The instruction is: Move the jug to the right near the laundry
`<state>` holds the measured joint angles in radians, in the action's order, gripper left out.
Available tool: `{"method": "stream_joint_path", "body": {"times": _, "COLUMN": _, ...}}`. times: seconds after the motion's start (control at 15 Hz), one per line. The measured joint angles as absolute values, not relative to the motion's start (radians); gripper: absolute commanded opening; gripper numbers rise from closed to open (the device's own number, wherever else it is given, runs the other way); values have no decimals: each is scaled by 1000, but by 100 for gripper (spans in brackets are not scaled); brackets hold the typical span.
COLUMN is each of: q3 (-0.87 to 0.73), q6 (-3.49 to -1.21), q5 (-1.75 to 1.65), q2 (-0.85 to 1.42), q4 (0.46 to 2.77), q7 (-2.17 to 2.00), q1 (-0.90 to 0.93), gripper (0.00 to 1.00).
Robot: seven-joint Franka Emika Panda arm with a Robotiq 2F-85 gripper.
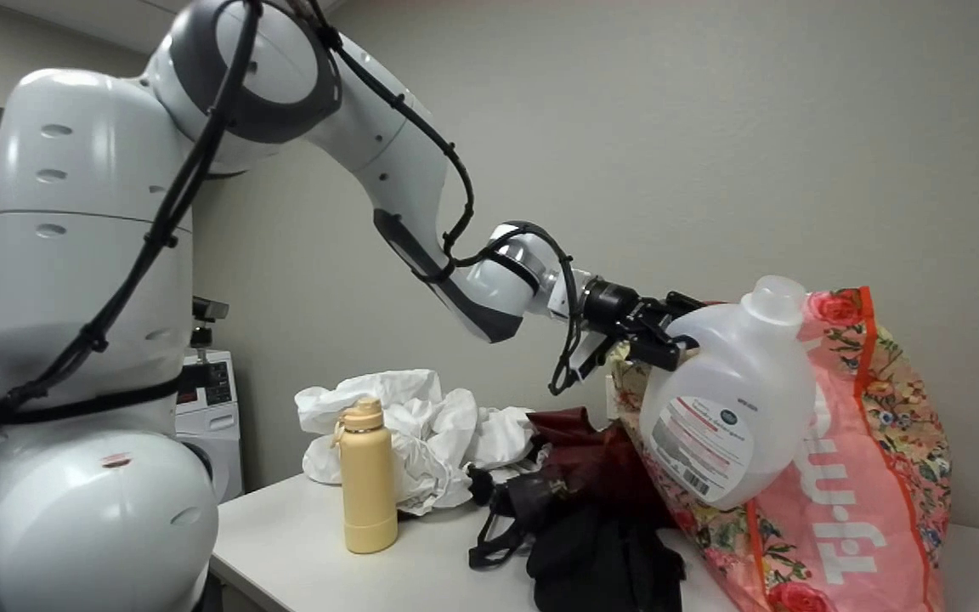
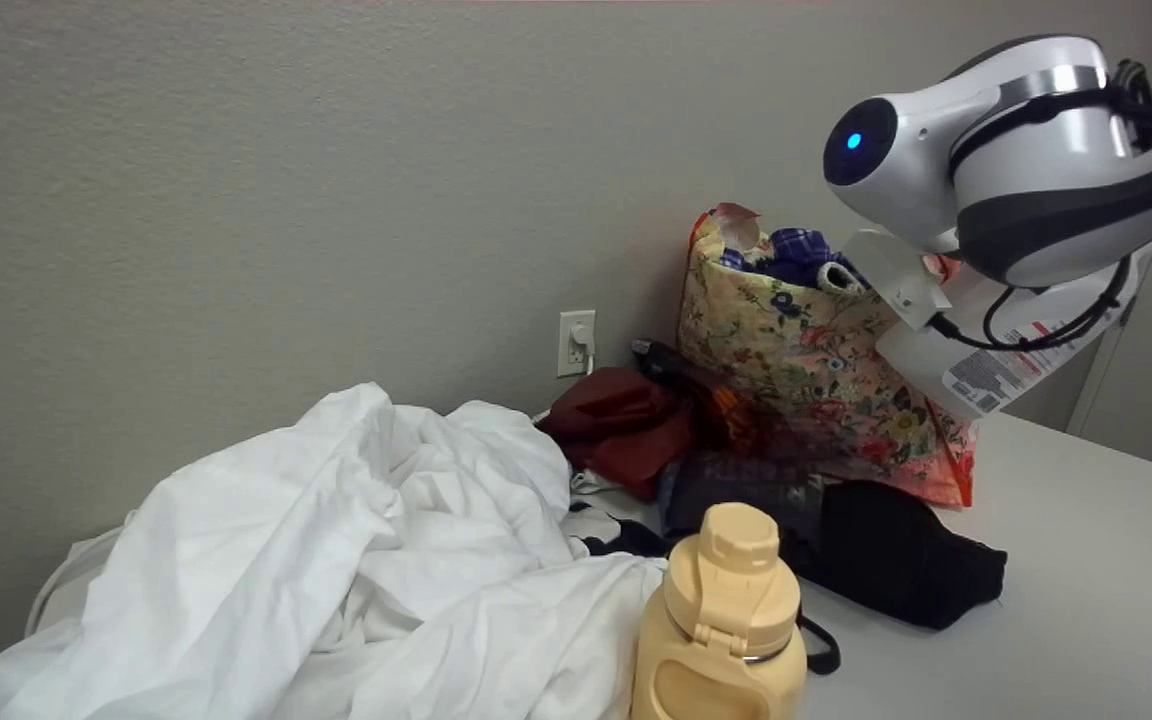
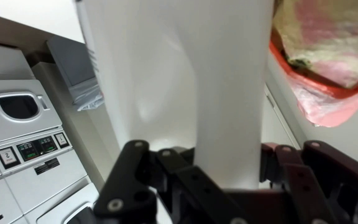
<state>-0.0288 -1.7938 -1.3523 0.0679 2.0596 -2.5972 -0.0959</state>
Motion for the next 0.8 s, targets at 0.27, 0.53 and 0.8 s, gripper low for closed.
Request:
{"method": "stream_joint_path", "body": {"times": 0.27, "q3": -84, "q6": -1737, "q5": -1389, "q2": 202, "q4": 1924, "q7": -2597, "q1": -101, "gripper": 1}}
{"method": "stream_joint_path", "body": {"times": 0.53, "q3": -119, "q6": -1686, "q5": -1396, "q2": 348, "q4": 1795, "q7": -2597, "q1": -111, "gripper": 1}}
{"method": "stream_joint_path", "body": {"times": 0.8, "q3": -140, "q6": -1626, "q5": -1399, "q2": 473, "q4": 1702, "q7": -2597, "q1": -114, "gripper": 1}}
